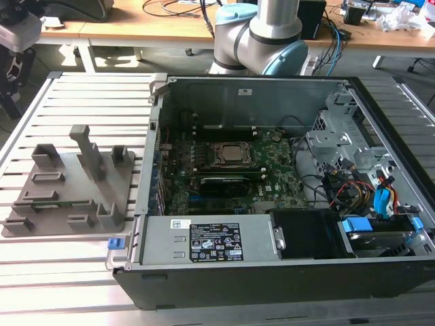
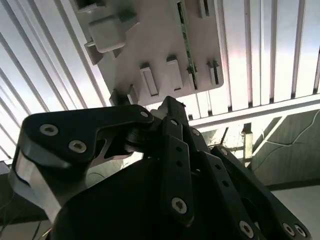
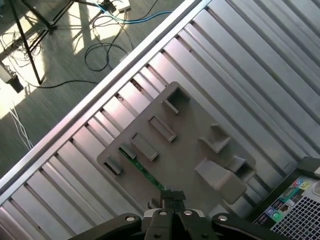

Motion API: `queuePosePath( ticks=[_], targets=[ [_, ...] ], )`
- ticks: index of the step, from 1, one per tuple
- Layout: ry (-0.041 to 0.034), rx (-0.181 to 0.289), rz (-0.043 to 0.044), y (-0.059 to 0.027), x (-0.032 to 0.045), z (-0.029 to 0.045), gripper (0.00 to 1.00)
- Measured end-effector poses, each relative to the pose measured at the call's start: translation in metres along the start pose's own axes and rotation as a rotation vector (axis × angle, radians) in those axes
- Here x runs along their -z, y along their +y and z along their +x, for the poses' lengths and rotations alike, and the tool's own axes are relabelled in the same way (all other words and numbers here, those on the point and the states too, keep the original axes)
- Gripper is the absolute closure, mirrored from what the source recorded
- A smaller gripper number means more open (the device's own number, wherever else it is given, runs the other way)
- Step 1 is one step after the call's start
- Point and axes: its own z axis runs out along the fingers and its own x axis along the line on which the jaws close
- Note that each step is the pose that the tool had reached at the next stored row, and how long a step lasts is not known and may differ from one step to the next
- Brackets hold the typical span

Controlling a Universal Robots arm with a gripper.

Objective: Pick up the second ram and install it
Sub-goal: 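Pick up the second ram and move it above second insertion slot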

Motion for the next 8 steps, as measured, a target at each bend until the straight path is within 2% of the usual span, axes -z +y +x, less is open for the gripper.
queuePosePath(
  ticks=[4,8],
  targets=[
    [0.0012,0.043,0.0003,0.0,0.0,0.0,0.89],
    [0.0032,0.119,0.0009,0.0001,0.0,-0.0001,0.89]
  ],
)
